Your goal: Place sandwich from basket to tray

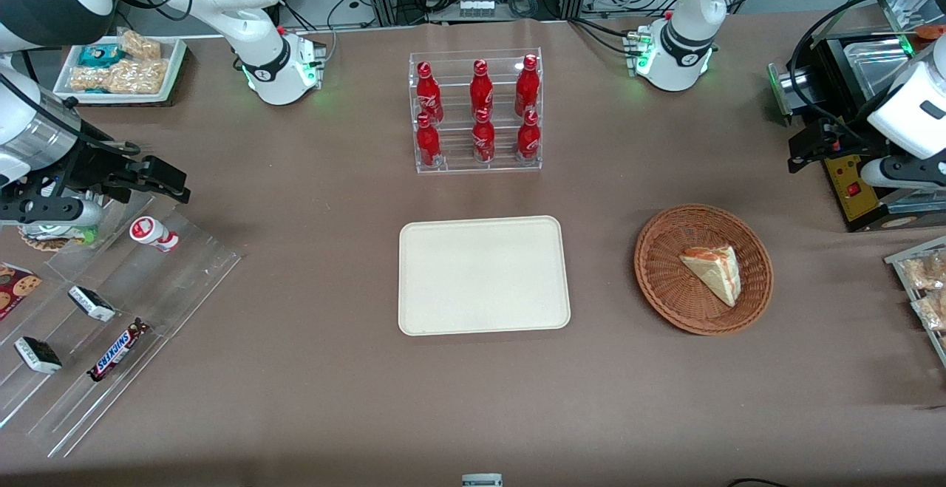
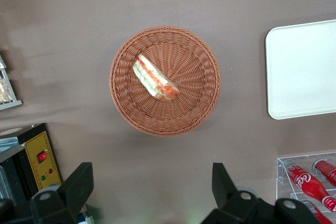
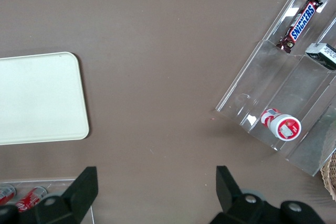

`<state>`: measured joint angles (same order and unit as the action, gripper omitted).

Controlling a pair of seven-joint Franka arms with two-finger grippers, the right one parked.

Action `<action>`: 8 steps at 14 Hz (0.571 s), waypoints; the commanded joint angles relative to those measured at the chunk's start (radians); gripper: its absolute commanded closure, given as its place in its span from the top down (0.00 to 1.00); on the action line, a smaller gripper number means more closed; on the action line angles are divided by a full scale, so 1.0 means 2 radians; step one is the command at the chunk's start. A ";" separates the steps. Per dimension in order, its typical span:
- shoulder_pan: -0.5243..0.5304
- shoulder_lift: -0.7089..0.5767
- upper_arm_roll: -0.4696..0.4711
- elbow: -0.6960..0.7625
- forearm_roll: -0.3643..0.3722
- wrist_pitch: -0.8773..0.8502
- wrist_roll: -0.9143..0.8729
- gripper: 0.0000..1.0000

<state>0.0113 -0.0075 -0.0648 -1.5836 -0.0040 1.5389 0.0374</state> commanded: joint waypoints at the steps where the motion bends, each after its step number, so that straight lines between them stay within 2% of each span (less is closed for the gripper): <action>1: 0.008 0.006 -0.009 0.013 0.005 -0.012 -0.001 1.00; 8: 0.009 0.011 -0.008 -0.023 0.008 -0.010 -0.001 1.00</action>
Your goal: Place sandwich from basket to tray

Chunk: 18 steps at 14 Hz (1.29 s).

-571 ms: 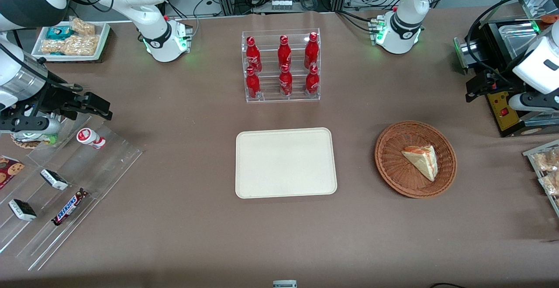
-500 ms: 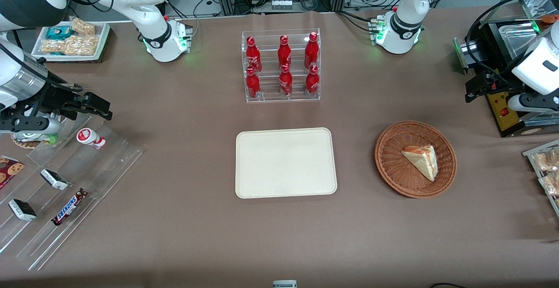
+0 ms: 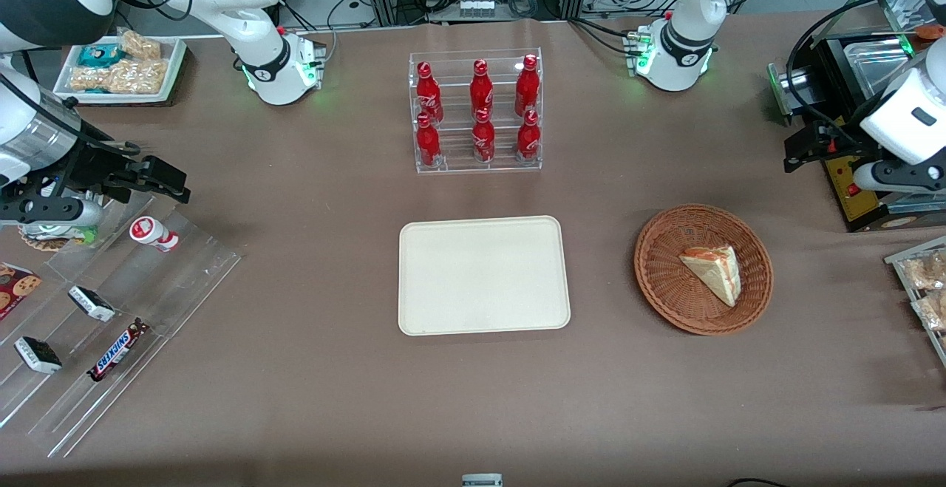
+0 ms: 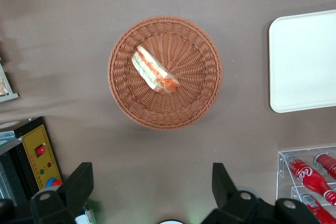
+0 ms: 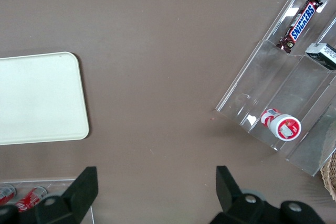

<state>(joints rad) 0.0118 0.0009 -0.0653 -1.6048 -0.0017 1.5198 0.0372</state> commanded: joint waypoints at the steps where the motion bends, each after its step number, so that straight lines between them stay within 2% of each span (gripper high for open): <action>1: 0.009 0.012 -0.008 -0.020 0.008 0.005 -0.001 1.00; 4: 0.010 0.016 -0.007 -0.082 0.009 0.075 -0.001 1.00; 7: 0.011 0.017 -0.006 -0.169 0.030 0.182 -0.002 1.00; 10: 0.031 0.025 -0.006 -0.252 0.030 0.297 -0.014 1.00; 13: 0.031 0.027 -0.006 -0.303 0.031 0.383 -0.136 1.00; 18: 0.017 0.078 -0.010 -0.300 0.035 0.469 -0.424 1.00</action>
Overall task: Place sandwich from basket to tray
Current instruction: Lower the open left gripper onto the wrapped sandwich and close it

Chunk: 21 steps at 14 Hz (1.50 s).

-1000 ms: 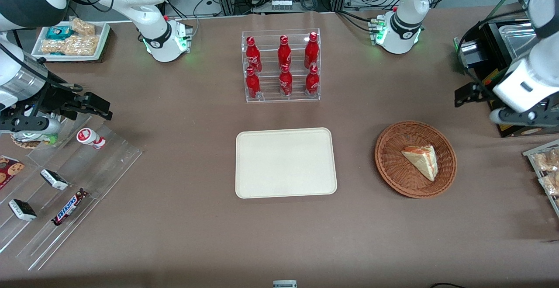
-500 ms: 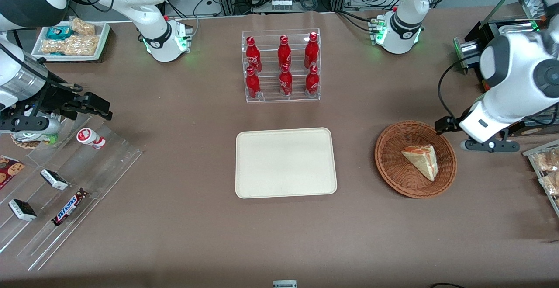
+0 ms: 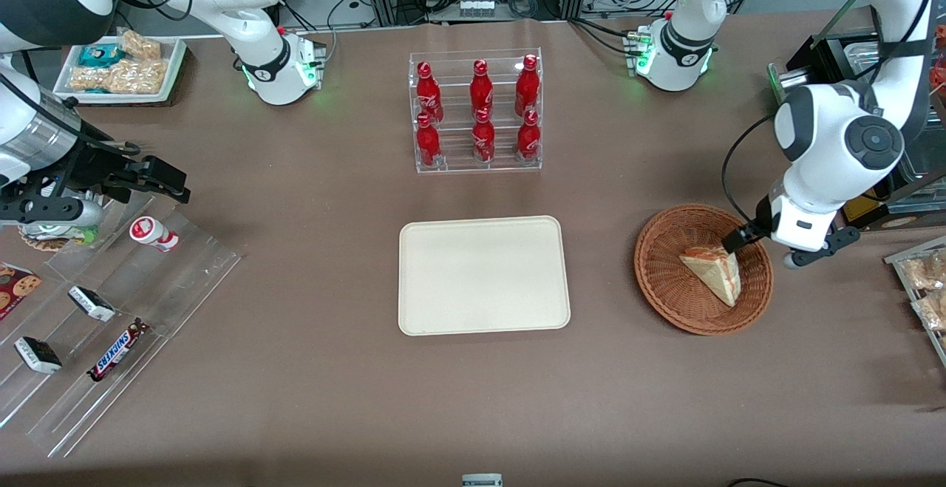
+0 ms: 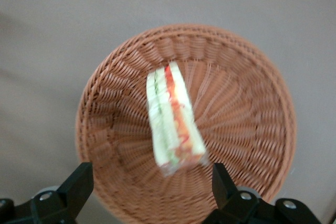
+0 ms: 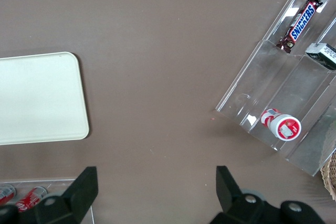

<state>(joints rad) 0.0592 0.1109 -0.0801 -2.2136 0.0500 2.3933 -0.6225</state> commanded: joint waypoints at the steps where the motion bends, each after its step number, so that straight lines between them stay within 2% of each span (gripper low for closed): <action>1: -0.010 0.034 -0.003 0.010 0.009 0.043 -0.128 1.00; 6: -0.010 0.085 -0.003 0.012 0.018 0.056 -0.142 1.00; 7: -0.010 0.092 -0.003 0.013 0.018 0.056 -0.141 0.89; 9: -0.010 0.089 -0.003 0.017 0.017 0.052 -0.160 0.13; 10: -0.010 0.088 -0.003 0.024 0.017 0.049 -0.167 0.05; 12: -0.012 0.089 -0.004 0.056 0.018 -0.003 -0.167 0.00; 16: -0.013 0.103 -0.044 0.183 0.016 -0.161 -0.162 0.01; 19: -0.013 0.137 -0.102 0.234 0.019 -0.167 -0.160 0.01; 21: -0.039 0.165 -0.143 0.248 0.066 -0.133 -0.160 0.01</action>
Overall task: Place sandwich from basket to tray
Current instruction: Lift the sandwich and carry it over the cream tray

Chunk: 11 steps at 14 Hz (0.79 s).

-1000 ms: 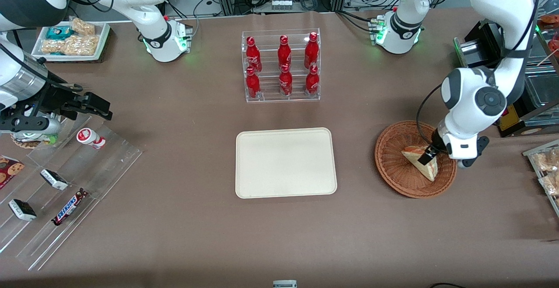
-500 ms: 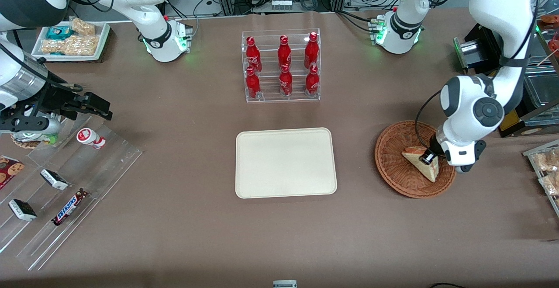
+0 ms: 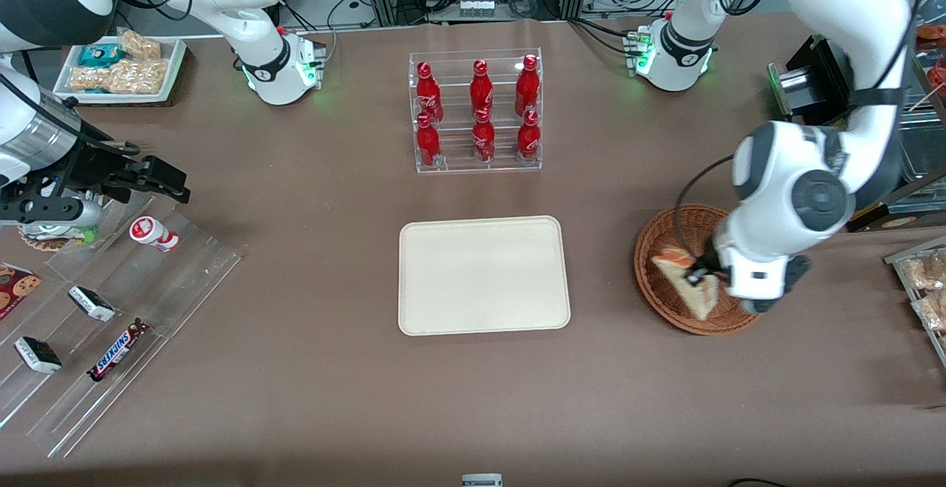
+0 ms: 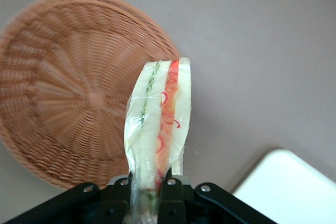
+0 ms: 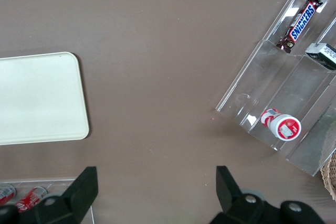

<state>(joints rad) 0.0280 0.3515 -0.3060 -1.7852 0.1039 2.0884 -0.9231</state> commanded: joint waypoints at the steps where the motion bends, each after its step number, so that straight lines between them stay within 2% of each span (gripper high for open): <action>1: -0.047 0.057 -0.031 0.040 0.062 0.036 -0.009 0.01; 2: -0.079 0.075 -0.031 0.047 0.080 0.052 -0.010 0.01; 5: -0.149 0.120 -0.030 0.076 0.092 0.105 -0.011 0.02; 8: -0.209 0.158 -0.028 0.114 0.110 0.113 -0.022 0.02; 11: -0.265 0.174 0.005 0.120 0.111 0.115 -0.055 0.02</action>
<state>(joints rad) -0.4366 0.6655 -0.3511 -1.5908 0.2988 2.3244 -0.9823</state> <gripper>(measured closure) 0.850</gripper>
